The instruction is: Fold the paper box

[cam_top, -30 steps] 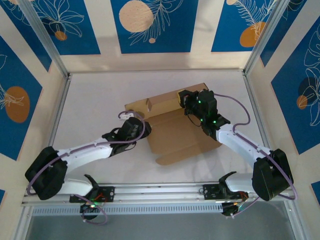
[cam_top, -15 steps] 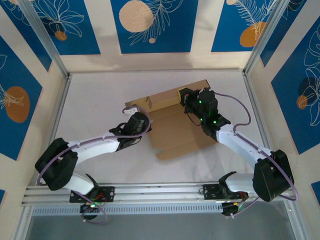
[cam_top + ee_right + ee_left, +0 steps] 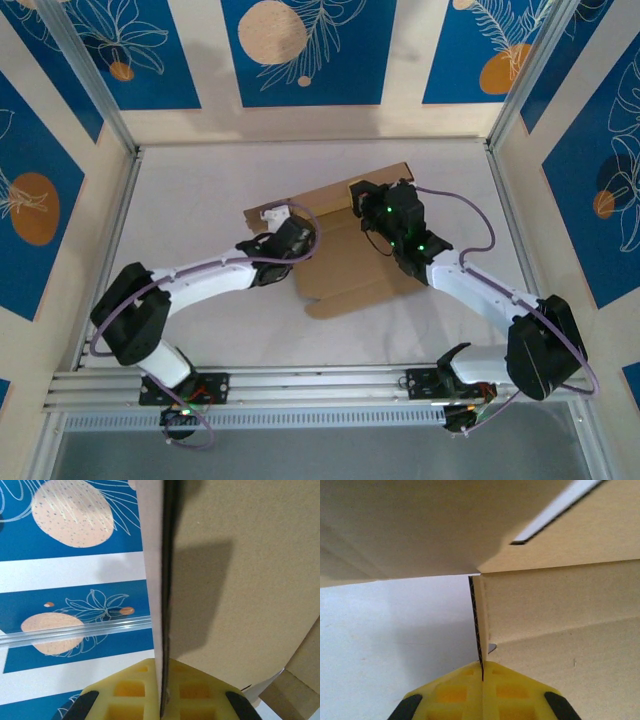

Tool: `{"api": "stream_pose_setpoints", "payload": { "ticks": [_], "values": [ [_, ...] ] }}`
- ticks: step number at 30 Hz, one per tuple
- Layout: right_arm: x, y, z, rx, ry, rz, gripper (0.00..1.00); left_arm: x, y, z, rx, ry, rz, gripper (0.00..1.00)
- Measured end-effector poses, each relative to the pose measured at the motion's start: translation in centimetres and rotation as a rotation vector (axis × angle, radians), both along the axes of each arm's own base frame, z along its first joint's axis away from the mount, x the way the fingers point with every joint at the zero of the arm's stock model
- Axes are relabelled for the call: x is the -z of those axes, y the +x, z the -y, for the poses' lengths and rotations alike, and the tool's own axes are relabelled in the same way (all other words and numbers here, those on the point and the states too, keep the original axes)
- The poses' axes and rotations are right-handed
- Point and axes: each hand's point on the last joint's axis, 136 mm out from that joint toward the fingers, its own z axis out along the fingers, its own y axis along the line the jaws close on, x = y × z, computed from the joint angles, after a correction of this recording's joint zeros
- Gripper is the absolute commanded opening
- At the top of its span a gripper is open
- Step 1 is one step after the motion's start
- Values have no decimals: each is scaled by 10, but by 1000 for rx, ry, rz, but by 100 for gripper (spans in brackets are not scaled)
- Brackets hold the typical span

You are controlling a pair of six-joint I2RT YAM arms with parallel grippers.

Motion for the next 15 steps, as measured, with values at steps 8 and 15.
{"api": "stream_pose_setpoints", "payload": {
  "ticks": [8, 15],
  "values": [
    [9, -2, -8, -6, -15, -16, 0, 11, -3, 2, 36, 113, -22, 19],
    [14, -1, -14, -13, -17, -24, 0, 15, 3, 13, 71, 153, -27, 33]
  ]
}}
